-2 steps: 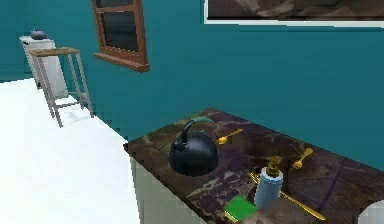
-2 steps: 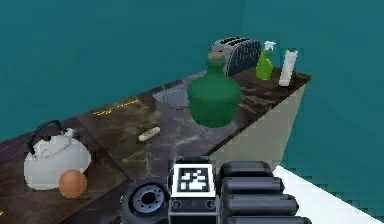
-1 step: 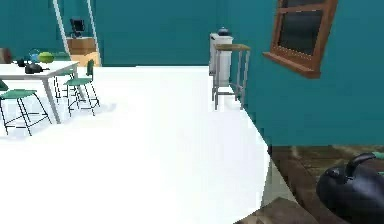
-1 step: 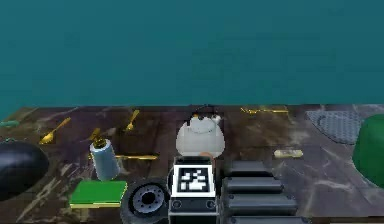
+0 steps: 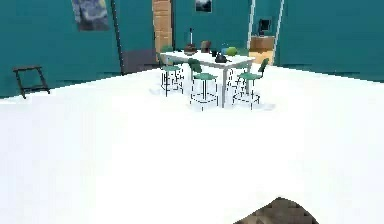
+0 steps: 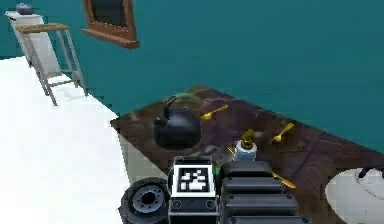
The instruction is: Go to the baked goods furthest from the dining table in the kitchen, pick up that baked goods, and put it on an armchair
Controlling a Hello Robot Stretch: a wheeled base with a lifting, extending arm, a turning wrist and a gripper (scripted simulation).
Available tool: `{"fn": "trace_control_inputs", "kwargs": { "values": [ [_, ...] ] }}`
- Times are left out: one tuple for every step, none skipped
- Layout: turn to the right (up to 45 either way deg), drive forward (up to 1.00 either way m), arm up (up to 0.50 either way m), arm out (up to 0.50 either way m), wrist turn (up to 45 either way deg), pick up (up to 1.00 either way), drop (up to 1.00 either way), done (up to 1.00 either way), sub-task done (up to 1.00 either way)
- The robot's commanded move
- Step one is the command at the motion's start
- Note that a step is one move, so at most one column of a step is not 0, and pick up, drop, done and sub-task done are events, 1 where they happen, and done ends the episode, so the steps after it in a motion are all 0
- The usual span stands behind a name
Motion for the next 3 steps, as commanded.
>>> {"fn": "trace_control_inputs", "kwargs": {
  "values": [
    [-39.0, 0.00, 0.00, 0.00, 0.0, 0.00, 0.00, 0.00, 0.00],
    [0.0, 0.15, 0.00, 0.00, 0.0, 0.00, 0.00, 0.00, 0.00],
    [21.0, 0.00, 0.00, 0.00, 0.0, 0.00, 0.00, 0.00, 0.00]
  ]
}}
